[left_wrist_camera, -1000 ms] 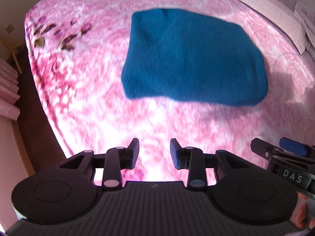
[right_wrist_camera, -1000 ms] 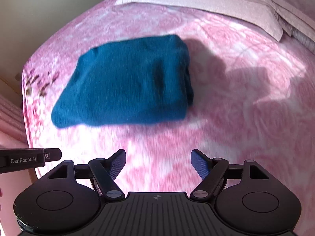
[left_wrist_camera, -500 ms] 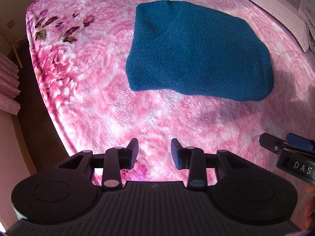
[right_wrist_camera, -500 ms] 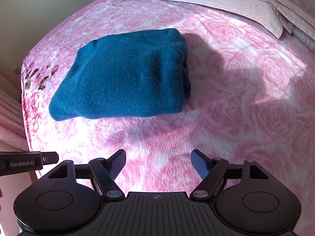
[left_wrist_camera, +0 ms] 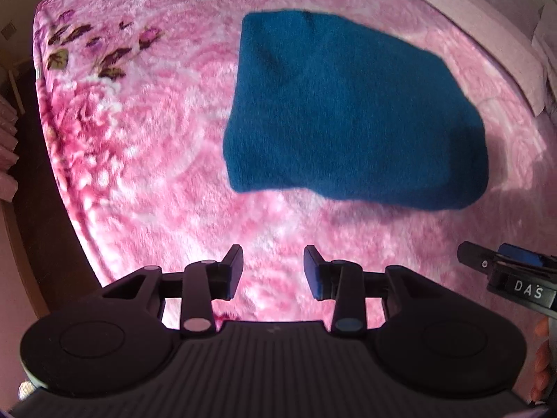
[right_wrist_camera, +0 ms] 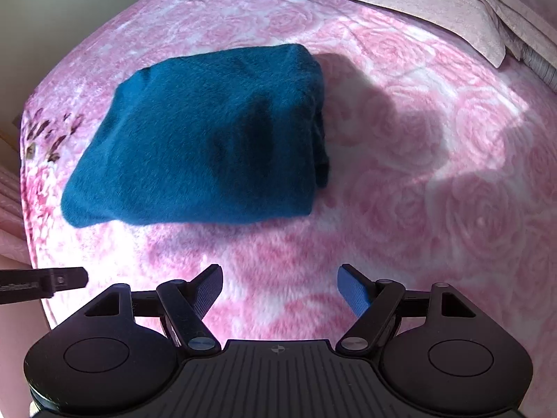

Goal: Fold clothes
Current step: 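Grasp the edge of the folded teal bundle with both grippers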

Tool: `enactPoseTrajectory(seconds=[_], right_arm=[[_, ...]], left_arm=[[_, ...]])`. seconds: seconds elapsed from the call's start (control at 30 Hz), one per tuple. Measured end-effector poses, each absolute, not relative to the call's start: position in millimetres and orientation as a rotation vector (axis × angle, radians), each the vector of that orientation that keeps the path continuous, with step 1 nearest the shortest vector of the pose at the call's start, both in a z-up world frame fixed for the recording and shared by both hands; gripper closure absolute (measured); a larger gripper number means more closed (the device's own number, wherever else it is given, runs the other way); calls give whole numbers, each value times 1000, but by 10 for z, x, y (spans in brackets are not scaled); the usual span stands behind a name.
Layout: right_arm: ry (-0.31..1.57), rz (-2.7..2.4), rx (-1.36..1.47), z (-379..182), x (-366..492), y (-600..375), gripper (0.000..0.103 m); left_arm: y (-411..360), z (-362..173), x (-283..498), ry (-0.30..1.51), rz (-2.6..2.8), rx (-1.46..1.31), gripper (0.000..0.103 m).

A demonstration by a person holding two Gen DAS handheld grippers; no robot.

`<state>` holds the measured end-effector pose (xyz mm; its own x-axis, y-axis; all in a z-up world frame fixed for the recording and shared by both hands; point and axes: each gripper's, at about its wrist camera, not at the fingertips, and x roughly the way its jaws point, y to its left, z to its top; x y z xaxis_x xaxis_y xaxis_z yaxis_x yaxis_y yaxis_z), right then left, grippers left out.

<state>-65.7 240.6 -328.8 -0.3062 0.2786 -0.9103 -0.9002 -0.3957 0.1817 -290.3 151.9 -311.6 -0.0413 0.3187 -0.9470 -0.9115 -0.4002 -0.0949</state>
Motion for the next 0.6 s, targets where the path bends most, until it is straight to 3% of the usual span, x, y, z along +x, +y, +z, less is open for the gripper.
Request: enactPoseTrajectory(seconds=[0.07, 0.17, 0.33, 0.6], right_arm=[[926, 1866, -1053, -3261, -646, 2488, 27], [954, 1967, -1006, -3225, -585, 2646, 27], [1264, 1991, -682, -3346, -102, 3324, 27], [1647, 1857, -455, -4013, 116, 4175, 23]], left_arm=[[1531, -3047, -3049, 611, 1620, -1228, 69], [1626, -3016, -3394, 478, 1646, -1196, 58], [1827, -3279, -4020, 264, 1620, -1284, 43], [2151, -3985, -4483, -55, 1439, -1557, 41]])
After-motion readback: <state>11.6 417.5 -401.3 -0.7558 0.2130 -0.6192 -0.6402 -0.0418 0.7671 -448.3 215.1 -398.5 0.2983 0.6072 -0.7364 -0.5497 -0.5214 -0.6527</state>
